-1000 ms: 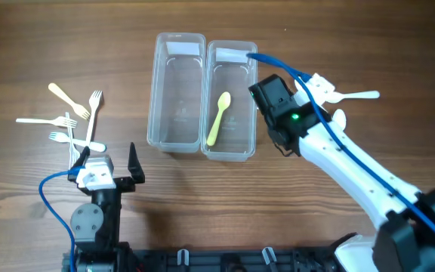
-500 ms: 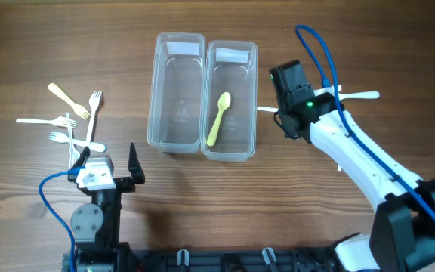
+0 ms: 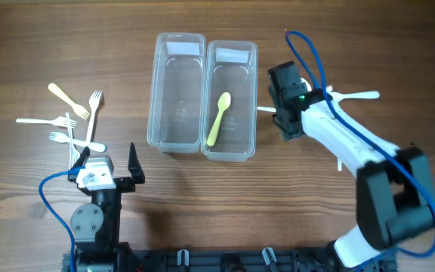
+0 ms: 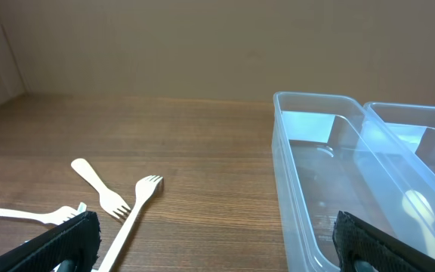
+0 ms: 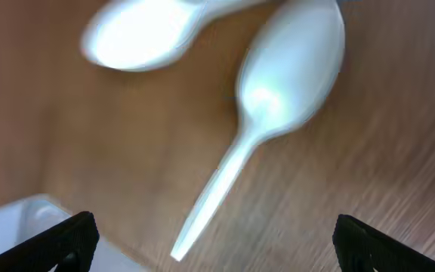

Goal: Pack container
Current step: 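Move right gripper back to the spoons and grasp a white spoon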

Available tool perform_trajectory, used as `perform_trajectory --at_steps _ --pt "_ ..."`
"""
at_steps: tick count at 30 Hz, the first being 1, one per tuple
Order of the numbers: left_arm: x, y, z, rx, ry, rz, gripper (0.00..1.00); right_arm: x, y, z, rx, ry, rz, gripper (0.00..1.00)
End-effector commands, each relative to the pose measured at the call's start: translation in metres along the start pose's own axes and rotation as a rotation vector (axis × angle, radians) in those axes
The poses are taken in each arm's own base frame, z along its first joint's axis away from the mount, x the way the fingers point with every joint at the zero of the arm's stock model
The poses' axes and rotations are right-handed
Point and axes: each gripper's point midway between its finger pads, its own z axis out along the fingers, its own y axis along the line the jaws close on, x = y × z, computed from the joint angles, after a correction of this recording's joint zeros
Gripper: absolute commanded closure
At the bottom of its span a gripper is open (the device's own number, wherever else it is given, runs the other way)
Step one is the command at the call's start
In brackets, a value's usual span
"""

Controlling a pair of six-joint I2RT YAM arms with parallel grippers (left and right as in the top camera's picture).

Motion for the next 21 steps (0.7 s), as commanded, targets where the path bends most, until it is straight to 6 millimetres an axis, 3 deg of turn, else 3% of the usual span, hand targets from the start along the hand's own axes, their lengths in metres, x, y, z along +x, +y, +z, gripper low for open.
perform_trajectory --at_steps 1,3,6,7,10,13,15,21 --pt "0.001 -0.003 0.0 0.018 0.0 0.017 0.0 -0.048 0.043 -0.065 -0.139 -0.23 -0.631 0.0" --pt "0.001 -0.003 0.0 0.018 0.0 0.017 0.0 -0.049 0.06 -0.086 -0.185 -0.298 -1.116 0.02" --pt "0.001 -0.003 0.0 0.018 0.0 0.017 0.0 -0.04 0.058 -0.09 -0.167 -0.305 -1.577 0.25" --pt "0.001 -0.003 0.0 0.018 0.0 0.017 0.0 -0.034 0.051 -0.087 -0.158 -0.272 -1.706 0.0" --pt "0.001 -0.003 0.0 0.018 0.0 0.017 0.0 -0.03 0.029 -0.082 -0.097 -0.195 -1.846 0.0" --pt "0.001 -0.003 0.0 0.018 0.0 0.017 0.0 0.005 0.017 -0.082 -0.264 -0.047 -2.116 0.0" --pt "0.001 -0.003 0.0 0.018 0.0 0.017 0.0 0.015 0.011 -0.083 -0.333 0.003 -2.208 0.0" --pt "0.001 -0.003 0.0 0.018 0.0 0.017 0.0 -0.007 -0.015 -0.063 -0.385 0.163 -2.195 0.0"
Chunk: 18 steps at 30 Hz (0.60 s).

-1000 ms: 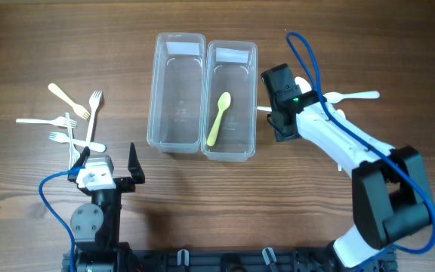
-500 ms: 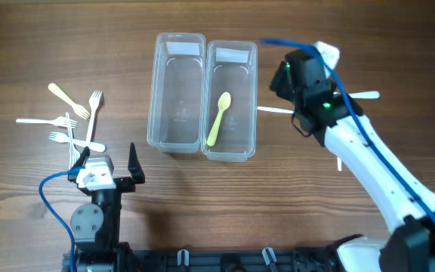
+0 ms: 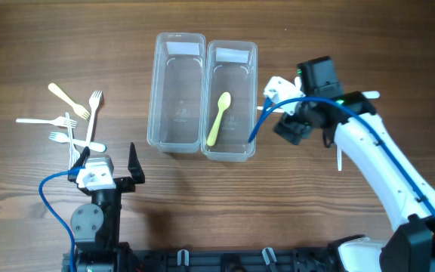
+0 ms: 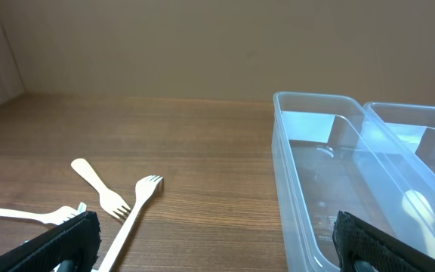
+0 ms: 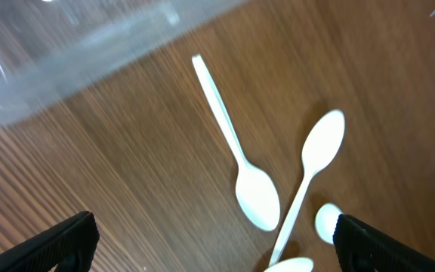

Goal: Pack container
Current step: 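Move right gripper back to the spoons and grasp a white spoon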

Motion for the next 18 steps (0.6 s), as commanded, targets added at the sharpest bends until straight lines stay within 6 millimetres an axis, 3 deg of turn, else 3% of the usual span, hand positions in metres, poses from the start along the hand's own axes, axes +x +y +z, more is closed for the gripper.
perform_trajectory --at_steps 1,4,12,16,18 --pt "0.001 -0.003 0.0 0.018 0.0 0.017 0.0 0.012 -0.006 0.012 -0.067 -0.015 -0.021 0.0" --pt "0.001 -0.003 0.0 0.018 0.0 0.017 0.0 0.009 -0.015 0.027 -0.076 -0.003 -0.028 0.0" --pt "0.001 -0.003 0.0 0.018 0.0 0.017 0.0 0.035 -0.011 0.108 -0.177 0.165 -0.092 0.0" --pt "0.001 -0.003 0.0 0.018 0.0 0.017 0.0 0.035 -0.011 0.124 -0.178 0.155 -0.106 0.01" --pt "0.001 -0.003 0.0 0.018 0.0 0.017 0.0 0.032 -0.011 0.125 -0.183 0.14 -0.105 0.09"
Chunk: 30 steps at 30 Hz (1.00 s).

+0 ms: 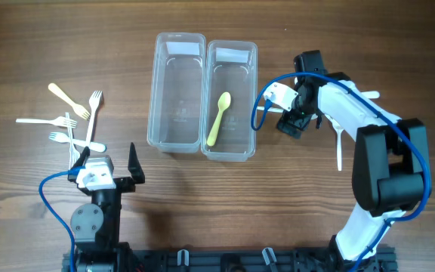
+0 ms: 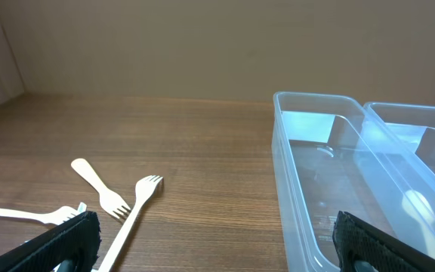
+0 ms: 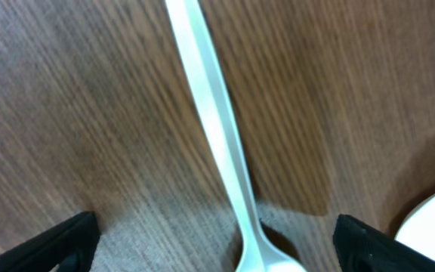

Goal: Pack container
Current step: 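Move right gripper back to the spoons and grasp a white spoon, then place the white spoon into the right container and release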

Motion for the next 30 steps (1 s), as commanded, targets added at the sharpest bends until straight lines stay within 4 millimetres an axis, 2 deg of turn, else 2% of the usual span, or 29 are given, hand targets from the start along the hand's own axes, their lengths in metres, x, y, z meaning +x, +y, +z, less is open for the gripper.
perform_trajectory --at_steps 1,2,3,4,6,8,12,14,17,19,20,21,23,24,26,28,30 --pt "0.001 -0.003 0.0 0.018 0.0 0.017 0.0 -0.005 -0.002 0.006 -0.009 -0.014 -0.02 0.23" --pt "0.001 -0.003 0.0 0.018 0.0 0.017 0.0 -0.005 -0.002 0.006 -0.01 -0.016 -0.019 0.56" --pt "0.001 -0.003 0.0 0.018 0.0 0.017 0.0 -0.005 -0.002 0.005 -0.009 -0.016 -0.017 0.74" --pt "0.001 -0.003 0.0 0.018 0.0 0.017 0.0 -0.005 -0.002 0.005 -0.009 -0.016 -0.016 0.84" --pt "0.001 -0.003 0.0 0.018 0.0 0.017 0.0 -0.005 -0.002 0.005 -0.009 -0.016 -0.005 0.85" --pt "0.001 -0.003 0.0 0.018 0.0 0.017 0.0 -0.005 -0.002 0.005 -0.009 -0.016 0.015 0.96" --pt "0.001 -0.003 0.0 0.018 0.0 0.017 0.0 -0.003 -0.008 0.002 0.023 0.004 0.036 0.96" --pt "0.001 -0.003 0.0 0.018 0.0 0.017 0.0 -0.01 -0.025 -0.018 0.1 0.002 0.101 0.96" --pt "0.001 -0.003 0.0 0.018 0.0 0.017 0.0 -0.021 -0.051 -0.077 0.227 -0.041 0.183 0.96" --pt "0.001 -0.003 0.0 0.018 0.0 0.017 0.0 -0.033 -0.061 -0.128 0.32 -0.139 0.237 0.96" --pt "0.001 -0.003 0.0 0.018 0.0 0.017 0.0 -0.047 -0.057 -0.175 0.351 -0.283 0.311 0.96" --pt "0.001 -0.003 0.0 0.018 0.0 0.017 0.0 -0.054 -0.052 -0.19 0.333 -0.354 0.36 0.96" --pt "0.001 -0.003 0.0 0.018 0.0 0.017 0.0 -0.082 -0.032 -0.228 0.184 -0.587 0.573 0.96" --pt "0.001 -0.003 0.0 0.018 0.0 0.017 0.0 -0.091 -0.026 -0.238 0.097 -0.659 0.698 0.96" --pt "0.001 -0.003 0.0 0.018 0.0 0.017 0.0 -0.103 -0.02 -0.241 -0.055 -0.722 0.927 0.96" --pt "0.001 -0.003 0.0 0.018 0.0 0.017 0.0 -0.122 -0.015 -0.233 -0.146 -0.753 1.04 0.96" --pt "0.001 -0.003 0.0 0.018 0.0 0.017 0.0 -0.142 -0.007 -0.216 -0.216 -0.756 1.134 0.96"
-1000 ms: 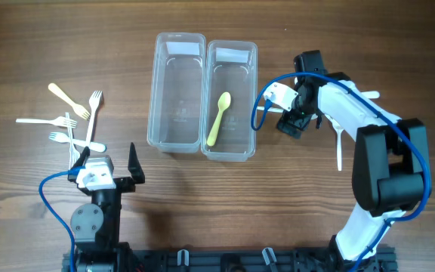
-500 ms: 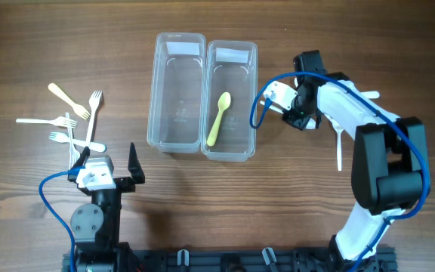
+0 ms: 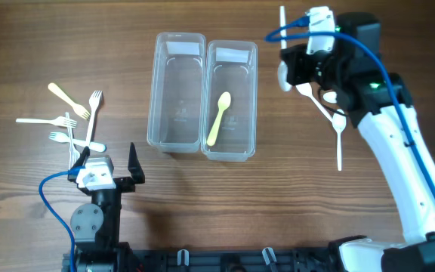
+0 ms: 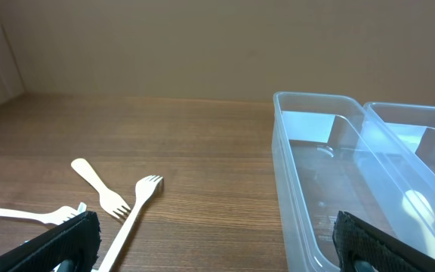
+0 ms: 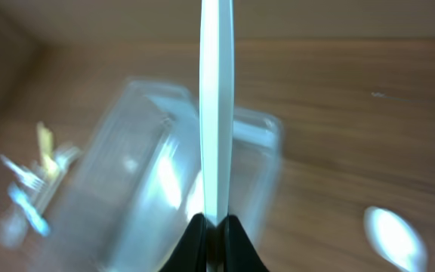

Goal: Pack container
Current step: 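Place the white spoon into the right container and release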

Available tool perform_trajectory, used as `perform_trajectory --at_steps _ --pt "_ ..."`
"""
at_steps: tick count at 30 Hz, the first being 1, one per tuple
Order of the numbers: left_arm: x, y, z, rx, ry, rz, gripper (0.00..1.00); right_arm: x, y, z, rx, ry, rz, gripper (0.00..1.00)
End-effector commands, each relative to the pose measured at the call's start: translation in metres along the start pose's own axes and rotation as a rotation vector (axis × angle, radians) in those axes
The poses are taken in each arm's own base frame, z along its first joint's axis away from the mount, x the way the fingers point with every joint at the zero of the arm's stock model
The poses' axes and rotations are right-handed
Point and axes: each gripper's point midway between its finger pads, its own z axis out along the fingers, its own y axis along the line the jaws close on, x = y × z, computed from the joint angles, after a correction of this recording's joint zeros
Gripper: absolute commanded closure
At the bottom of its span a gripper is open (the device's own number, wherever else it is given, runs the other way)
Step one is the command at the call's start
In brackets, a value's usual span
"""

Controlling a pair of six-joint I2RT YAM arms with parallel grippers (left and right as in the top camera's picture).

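Two clear containers stand side by side: the left container (image 3: pixel 180 91) holds nothing, while the right container (image 3: pixel 232 143) has a yellow spoon (image 3: pixel 219 117) in it. My right gripper (image 3: pixel 288 64) is lifted just right of the right container and is shut on a white spoon (image 3: pixel 282 23). In the right wrist view that spoon (image 5: pixel 217 113) rises edge-on from the gripper (image 5: pixel 216 225), with the containers blurred below. My left gripper (image 4: pixel 214 249) stands open near the front edge, nothing between its fingers.
Several white and cream forks (image 3: pixel 70 117) lie at the left, also seen as forks (image 4: pixel 119 204) in the left wrist view. More white spoons (image 3: pixel 339 140) lie on the wood right of the containers, under my right arm.
My right gripper was open low over a white spoon's handle on the table. It is now shut on that spoon and has lifted it, further back and beside the right container.
My right gripper was open beside the right container, over the white spoons. Then it stood higher with the spoons below, then low over one handle. Now it holds that spoon in the air. The left arm, the forks and the yellow spoon stayed put.
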Motion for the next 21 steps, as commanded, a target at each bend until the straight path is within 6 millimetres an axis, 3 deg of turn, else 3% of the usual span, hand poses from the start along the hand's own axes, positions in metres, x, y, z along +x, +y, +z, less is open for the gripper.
perform_trajectory --at_steps 1,3,7,8,9,10,11,12,18,21 --pt "0.001 -0.003 0.0 0.018 0.0 0.017 0.0 0.027 0.029 0.036 -0.088 0.084 0.264 0.96" --pt "0.001 -0.003 0.0 0.018 0.0 0.017 0.0 0.045 0.047 0.063 -0.089 0.128 0.27 0.96" --pt "0.001 -0.003 0.0 0.018 0.0 0.017 0.0 0.074 0.042 0.095 0.005 0.191 0.304 0.96" --pt "0.001 -0.003 0.0 0.018 0.0 0.017 0.0 0.075 0.042 0.095 0.002 0.193 0.298 0.95" --pt "0.001 -0.003 0.0 0.018 0.0 0.017 0.0 0.075 0.044 0.095 -0.006 0.197 0.298 0.88" --pt "0.001 -0.003 0.0 0.018 0.0 0.017 0.0 0.075 0.047 0.094 -0.024 0.199 0.299 0.6" --pt "0.001 -0.003 0.0 0.018 0.0 0.017 0.0 0.075 0.049 0.094 -0.038 0.202 0.299 0.57" --pt "0.001 -0.003 0.0 0.018 0.0 0.017 0.0 0.074 0.052 0.094 -0.052 0.204 0.299 0.37" --pt "0.001 -0.003 0.0 0.018 0.0 0.017 0.0 0.068 0.056 0.086 -0.086 0.189 0.194 0.33" --pt "0.001 -0.003 0.0 0.018 0.0 0.017 0.0 0.035 0.044 0.044 -0.079 0.089 0.089 0.34"
